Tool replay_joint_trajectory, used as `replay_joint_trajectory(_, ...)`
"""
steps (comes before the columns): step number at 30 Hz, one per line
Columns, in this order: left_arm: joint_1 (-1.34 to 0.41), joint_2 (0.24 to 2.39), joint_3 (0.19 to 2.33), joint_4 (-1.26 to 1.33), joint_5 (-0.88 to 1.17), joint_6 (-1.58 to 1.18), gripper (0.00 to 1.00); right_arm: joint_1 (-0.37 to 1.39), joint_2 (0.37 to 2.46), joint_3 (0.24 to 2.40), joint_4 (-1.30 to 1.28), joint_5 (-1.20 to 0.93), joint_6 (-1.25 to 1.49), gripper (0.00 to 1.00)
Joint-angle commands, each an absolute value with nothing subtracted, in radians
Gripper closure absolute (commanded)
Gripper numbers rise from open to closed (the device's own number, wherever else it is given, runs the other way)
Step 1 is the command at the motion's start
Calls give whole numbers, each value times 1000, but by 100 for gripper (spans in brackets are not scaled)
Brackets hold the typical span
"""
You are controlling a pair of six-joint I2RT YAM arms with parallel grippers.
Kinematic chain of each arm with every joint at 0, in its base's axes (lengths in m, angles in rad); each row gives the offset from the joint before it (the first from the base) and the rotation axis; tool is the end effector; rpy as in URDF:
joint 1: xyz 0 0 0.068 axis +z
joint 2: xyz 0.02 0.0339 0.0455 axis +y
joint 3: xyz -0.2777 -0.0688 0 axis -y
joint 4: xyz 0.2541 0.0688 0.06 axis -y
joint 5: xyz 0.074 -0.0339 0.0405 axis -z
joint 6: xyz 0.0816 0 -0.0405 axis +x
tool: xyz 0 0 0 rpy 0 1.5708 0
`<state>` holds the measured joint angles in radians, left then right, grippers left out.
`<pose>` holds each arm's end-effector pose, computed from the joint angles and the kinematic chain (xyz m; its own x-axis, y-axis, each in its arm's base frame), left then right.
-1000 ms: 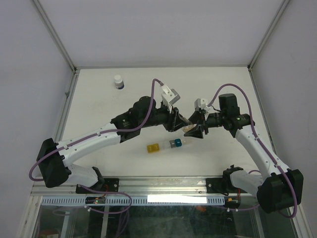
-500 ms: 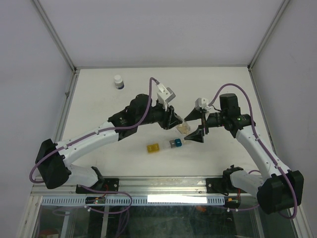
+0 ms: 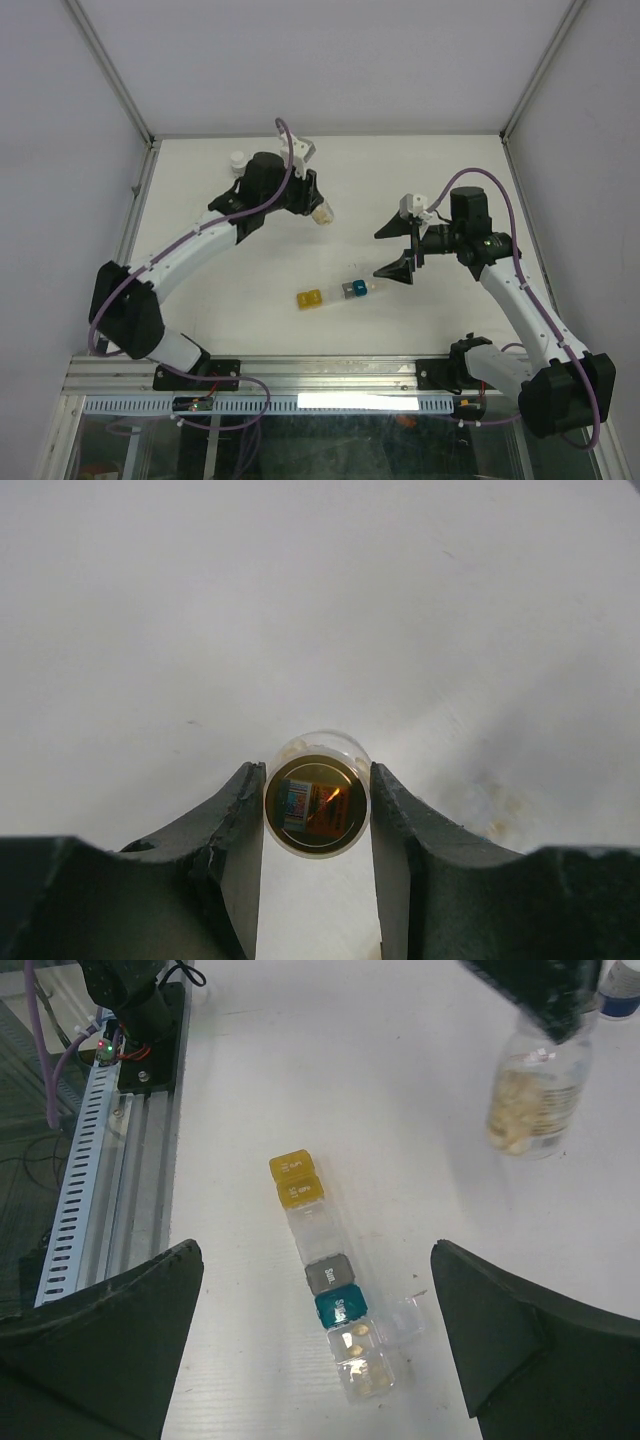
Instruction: Sort the pills into containers
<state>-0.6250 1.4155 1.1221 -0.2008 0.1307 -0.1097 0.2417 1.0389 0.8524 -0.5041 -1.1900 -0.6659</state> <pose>0.2971 -0.2275 0.2983 -0.4560 0.1952 -0.8683 0.6270 0.7629 -0.1578 0.1959 0.1263 0.2982 -0.0021 -0.2370 -0.9715 -0.9984 0.0549 -0.0112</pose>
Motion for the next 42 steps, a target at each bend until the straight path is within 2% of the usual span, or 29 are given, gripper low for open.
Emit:
replay_joint_trajectory(1,-540,1626,1353,-224,18,-63,100,232,1017,846,-455,-1204,-646,0)
replay_joint_trajectory(11,-479,2216,2136,-525,-53,98,100,221,1014,844,-449,-1203,-643,0)
replay_joint_trajectory(15,-479,2319,2282,-532,-59,119,100,219,1017,844,-449,-1202,-644,0)
replay_joint_trajectory(20,-479,2391,2350,-530,-49,117,96,220,1017,844,-450,-1201,-645,0)
replay_joint_trajectory(26,-479,2430,2356,-515,-34,104,81,215,1015,844,-451,-1204,-644,0)
replay_joint_trajectory(29,-479,2437,2357,-515,-23,88,77,212,1014,843,-451,-1208,-644,0)
replay_joint_trajectory(30,-479,2436,2357,-516,-16,80,74,210,1015,843,-451,-1209,-644,0)
replay_joint_trajectory(35,-480,2393,2363,-515,-6,33,40,208,1015,844,-450,-1210,-642,0)
replay_joint_trajectory(38,-480,2333,2355,-515,19,4,31,207,1018,844,-449,-1213,-640,0)
replay_joint_trajectory(42,-481,2222,2288,-512,86,-13,26,202,1017,841,-442,-1221,-628,0)
